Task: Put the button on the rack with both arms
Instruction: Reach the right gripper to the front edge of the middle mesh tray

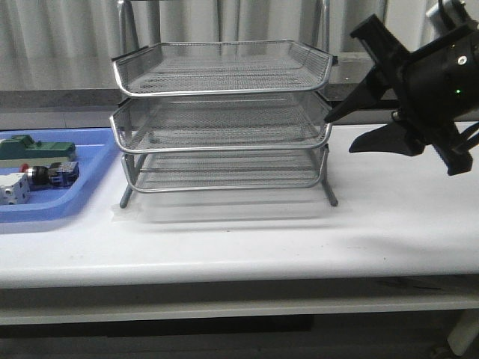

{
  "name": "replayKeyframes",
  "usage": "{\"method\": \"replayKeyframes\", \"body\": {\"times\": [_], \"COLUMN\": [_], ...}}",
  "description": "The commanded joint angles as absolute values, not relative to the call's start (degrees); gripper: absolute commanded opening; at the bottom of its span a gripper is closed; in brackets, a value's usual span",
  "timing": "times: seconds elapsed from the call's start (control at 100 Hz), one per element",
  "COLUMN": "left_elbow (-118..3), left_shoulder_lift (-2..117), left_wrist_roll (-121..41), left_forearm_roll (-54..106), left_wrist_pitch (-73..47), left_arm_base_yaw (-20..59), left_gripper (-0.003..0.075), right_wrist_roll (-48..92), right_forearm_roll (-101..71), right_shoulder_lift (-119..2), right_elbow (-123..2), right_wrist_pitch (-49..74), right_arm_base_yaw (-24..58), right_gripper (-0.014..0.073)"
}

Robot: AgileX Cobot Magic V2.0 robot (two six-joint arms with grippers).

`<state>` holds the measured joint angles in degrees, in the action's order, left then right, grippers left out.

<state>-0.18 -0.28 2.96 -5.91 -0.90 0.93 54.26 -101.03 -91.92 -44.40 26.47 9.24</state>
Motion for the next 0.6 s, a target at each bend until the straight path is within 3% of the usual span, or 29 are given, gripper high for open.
{"method": "replayKeyframes", "body": {"times": [0.0,0.59], "left_elbow": [3.0,3.0], "left_shoulder_lift": [-2.1,-2.1], "left_wrist_roll": [3.7,3.7], "left_forearm_roll": [-5.3,-5.3], "left_wrist_pitch": [3.6,3.6], "left_arm_base_yaw": [0.9,0.9], "left_gripper": [-0.0021,-0.0021], "right_wrist_roll": [60.1,60.1], "right_forearm_roll": [-111.0,-111.0], "right_shoulder_lift": [-92.6,-102.4], "right_elbow": [-46.8,-56.8], "right_wrist_pitch": [32.6,38.8], "right_arm_base_yaw": [9.3,9.3], "right_gripper": [0.0363,0.0363]}}
